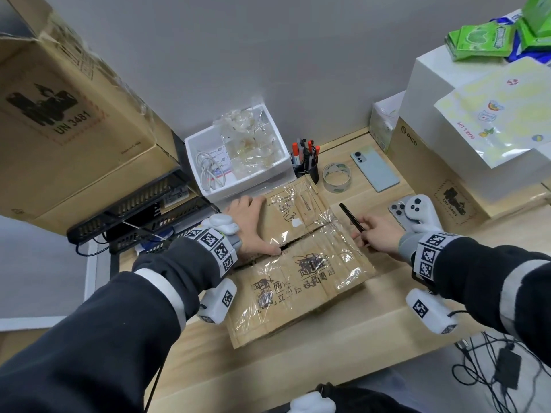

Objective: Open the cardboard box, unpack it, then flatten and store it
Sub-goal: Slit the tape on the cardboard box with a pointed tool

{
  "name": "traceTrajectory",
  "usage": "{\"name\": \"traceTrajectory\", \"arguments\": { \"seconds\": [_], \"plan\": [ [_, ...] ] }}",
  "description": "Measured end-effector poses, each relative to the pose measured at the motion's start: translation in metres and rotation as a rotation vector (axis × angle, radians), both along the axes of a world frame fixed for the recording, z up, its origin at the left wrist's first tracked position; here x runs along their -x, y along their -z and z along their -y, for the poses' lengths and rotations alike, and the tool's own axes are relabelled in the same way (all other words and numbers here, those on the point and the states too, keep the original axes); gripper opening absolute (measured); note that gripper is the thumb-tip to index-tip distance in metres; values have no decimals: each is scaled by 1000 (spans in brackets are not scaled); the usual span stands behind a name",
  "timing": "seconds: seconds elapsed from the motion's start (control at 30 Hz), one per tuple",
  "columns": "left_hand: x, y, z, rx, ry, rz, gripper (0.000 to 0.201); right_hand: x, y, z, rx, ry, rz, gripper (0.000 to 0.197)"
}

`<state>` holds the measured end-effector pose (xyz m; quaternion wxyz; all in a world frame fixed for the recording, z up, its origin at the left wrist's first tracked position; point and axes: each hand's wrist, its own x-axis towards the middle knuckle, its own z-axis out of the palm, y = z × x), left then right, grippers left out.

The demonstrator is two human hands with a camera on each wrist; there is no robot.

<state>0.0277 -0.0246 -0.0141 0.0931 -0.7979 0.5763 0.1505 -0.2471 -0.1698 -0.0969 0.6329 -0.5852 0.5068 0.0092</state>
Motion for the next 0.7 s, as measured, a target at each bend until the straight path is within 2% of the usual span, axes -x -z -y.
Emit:
{"name": "traceTrajectory", "arguments": {
  "seconds": [0.17, 0.3, 0.43, 0.57, 0.7],
  "plan": [
    [1, -3, 7, -27, 21, 21, 131, -11, 26, 8, 26, 56, -141, 16],
    [1, -3, 9, -22, 23, 4, 128, -13, 40, 18, 185, -44, -359, 25],
    [-1, 2, 7, 6, 7, 0, 129, -23, 51, 21, 190, -135, -497, 27],
    [0, 7, 5, 19, 5, 0, 125, -30, 66, 25, 232, -120, -521, 23],
    [0, 11, 5, 28, -4, 19, 124, -35, 76, 28, 289, -160, -565, 32]
  ]
}}
